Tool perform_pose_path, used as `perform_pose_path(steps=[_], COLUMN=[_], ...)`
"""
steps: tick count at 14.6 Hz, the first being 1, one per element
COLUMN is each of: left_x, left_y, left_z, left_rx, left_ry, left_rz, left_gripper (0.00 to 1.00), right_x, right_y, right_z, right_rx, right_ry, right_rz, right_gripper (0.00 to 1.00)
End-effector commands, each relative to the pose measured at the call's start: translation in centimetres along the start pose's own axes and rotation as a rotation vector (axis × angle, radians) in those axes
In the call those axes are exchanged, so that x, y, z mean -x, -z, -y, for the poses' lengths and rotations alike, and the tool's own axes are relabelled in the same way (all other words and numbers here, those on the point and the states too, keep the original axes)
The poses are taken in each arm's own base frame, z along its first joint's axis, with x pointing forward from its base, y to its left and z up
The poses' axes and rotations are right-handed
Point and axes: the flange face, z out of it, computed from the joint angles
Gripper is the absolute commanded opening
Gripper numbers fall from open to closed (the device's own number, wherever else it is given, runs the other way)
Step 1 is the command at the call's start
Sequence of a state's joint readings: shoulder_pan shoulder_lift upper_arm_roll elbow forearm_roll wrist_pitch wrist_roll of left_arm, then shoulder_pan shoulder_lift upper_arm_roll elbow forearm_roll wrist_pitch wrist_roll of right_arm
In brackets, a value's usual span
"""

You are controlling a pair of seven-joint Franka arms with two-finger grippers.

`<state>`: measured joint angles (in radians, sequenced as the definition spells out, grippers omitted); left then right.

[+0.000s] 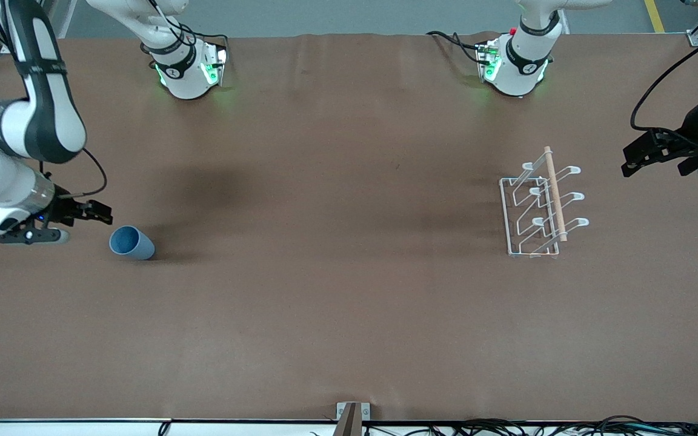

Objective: Hang cup on cup holder

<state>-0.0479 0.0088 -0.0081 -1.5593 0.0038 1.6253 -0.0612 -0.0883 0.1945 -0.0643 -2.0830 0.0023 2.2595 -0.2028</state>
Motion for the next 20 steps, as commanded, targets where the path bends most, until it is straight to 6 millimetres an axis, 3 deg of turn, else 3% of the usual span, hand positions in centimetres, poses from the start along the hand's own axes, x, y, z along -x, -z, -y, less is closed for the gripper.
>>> perform_pose_path(steps=[1,5,8,10,13,14,18,20], left_x=[-0.1,-0.1,-0.1,-0.1,-0.1,-0.1,-0.1,-0.1], left_y=[0.4,0.5,0.5,0.5,0.8,0.8,0.8,0.7], left_z=[-0.1,0.0,-0.1,-0.1,0.0,0.1,0.0,0.0], left_rx=[-0.008,-0.008,-0.012,-0.014,-0.017,-0.017,-0.017,-0.018], left_ry=[-0.01,-0.009,-0.01,-0.009,-0.01,-0.01,-0.012,-0.012], left_rz=[-0.006,-0.008,-0.007,-0.007,-0.014,-0.014,-0.014,-0.013], left_gripper=[1.0,1.0,1.0,1.0,1.0,1.0,1.0,1.0], right_x=[-0.8,-1.5,-1.7,-1.6,-1.6,-1.6,-2.0,-3.1], right_y=[-3.3,-7.6,-8.3,-8.9,-9.4,-9.4,-8.7,-6.6], right_z=[-0.2,0.1,0.0,0.0,-0.1,-0.2,-0.2,-0.1], right_rx=[0.005,0.01,0.014,0.013,0.01,0.009,0.006,0.0], right_ry=[0.035,0.044,0.044,0.045,0.039,0.037,0.034,0.042], right_rz=[0.003,-0.002,-0.014,-0.005,-0.002,-0.003,0.001,0.031], right_gripper=[1.0,1.0,0.95,0.71,0.14,0.03,0.0,0.0])
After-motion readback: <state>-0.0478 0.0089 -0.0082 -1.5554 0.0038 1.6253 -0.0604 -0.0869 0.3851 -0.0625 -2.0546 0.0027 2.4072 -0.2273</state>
